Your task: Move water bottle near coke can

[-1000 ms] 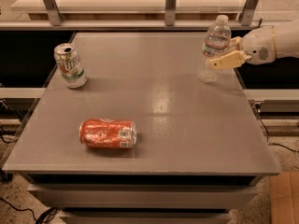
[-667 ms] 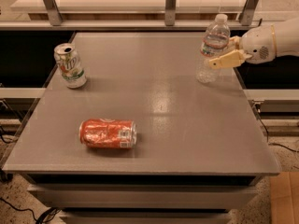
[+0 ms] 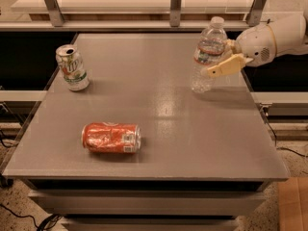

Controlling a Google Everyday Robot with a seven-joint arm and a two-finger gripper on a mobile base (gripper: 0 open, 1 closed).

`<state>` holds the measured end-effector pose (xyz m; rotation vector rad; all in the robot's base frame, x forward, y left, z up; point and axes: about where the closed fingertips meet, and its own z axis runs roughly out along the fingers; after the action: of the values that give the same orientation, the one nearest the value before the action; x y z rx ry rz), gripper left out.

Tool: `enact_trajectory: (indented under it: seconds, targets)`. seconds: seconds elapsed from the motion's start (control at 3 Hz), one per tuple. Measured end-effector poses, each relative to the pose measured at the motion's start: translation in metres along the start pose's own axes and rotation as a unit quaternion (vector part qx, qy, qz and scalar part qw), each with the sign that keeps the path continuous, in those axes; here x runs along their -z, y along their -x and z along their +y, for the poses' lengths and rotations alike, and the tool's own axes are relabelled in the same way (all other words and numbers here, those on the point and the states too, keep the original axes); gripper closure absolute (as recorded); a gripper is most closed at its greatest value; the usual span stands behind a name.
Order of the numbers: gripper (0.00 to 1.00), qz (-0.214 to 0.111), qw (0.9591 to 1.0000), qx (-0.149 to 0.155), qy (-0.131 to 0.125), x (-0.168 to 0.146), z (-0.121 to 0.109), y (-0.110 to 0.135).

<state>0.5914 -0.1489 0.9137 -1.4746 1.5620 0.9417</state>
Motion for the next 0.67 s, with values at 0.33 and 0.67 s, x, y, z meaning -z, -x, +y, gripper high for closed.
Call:
enact_trajectory:
  seconds: [0.33,0.67]
  targets:
    - [1.0,0.0,1.0,0.0,0.0,0.0,0.0,0.0]
    - [1.0,-0.004,1.0,0.001,0.009,-0.0083,0.0026,0.0025]
